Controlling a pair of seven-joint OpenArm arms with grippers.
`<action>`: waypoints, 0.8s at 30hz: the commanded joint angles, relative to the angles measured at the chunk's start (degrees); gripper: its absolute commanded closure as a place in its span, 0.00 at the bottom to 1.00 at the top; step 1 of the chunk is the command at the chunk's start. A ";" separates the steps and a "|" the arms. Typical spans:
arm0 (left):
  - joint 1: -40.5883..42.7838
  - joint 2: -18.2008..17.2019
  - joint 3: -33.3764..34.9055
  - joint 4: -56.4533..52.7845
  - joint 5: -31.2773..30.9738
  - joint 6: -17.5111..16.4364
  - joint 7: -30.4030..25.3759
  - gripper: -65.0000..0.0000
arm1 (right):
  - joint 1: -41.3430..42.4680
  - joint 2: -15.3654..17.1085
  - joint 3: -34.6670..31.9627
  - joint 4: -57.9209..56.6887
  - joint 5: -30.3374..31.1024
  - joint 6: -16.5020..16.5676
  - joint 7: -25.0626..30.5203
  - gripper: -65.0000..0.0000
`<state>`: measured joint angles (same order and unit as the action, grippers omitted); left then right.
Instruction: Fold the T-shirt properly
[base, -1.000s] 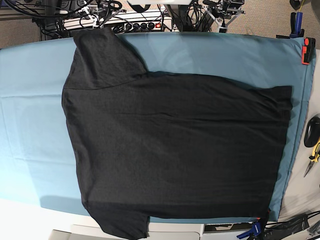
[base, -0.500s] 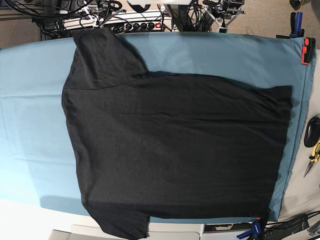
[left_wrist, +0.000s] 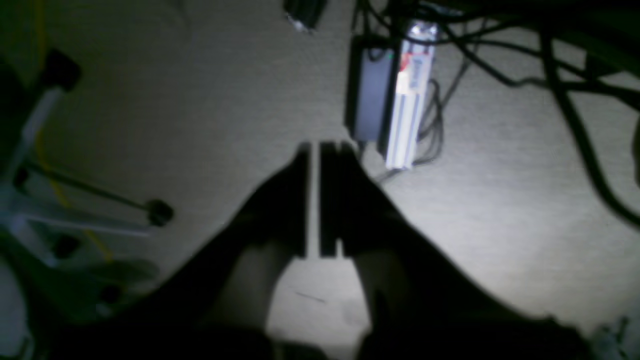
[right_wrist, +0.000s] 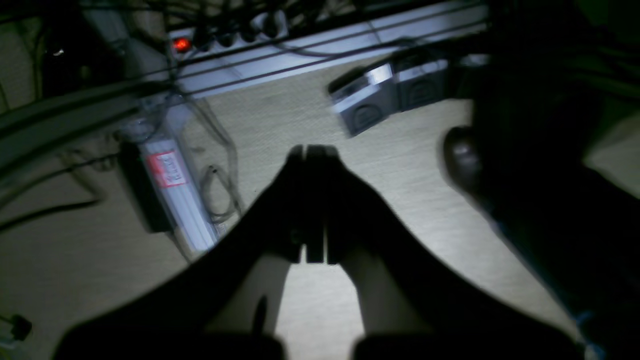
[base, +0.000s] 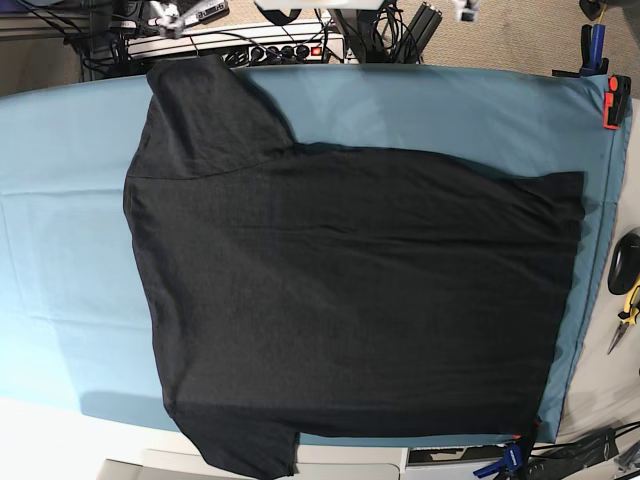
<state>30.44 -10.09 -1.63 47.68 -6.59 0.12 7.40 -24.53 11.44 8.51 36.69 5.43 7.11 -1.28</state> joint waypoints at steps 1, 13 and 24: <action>3.23 -1.14 -0.09 2.95 -0.07 -0.11 -0.17 0.97 | -2.25 1.29 0.15 2.27 0.15 -0.33 0.63 1.00; 30.16 -13.22 -4.15 43.50 -2.67 0.00 2.23 0.97 | -26.05 7.63 3.96 36.09 7.72 -0.24 -2.43 1.00; 34.80 -19.32 -20.70 65.00 -20.31 -14.01 14.03 0.97 | -38.01 7.61 22.23 61.35 17.73 7.82 -8.39 1.00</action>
<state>64.25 -28.88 -21.96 112.01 -26.85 -13.80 22.24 -61.49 18.55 30.17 97.54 22.55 15.20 -10.59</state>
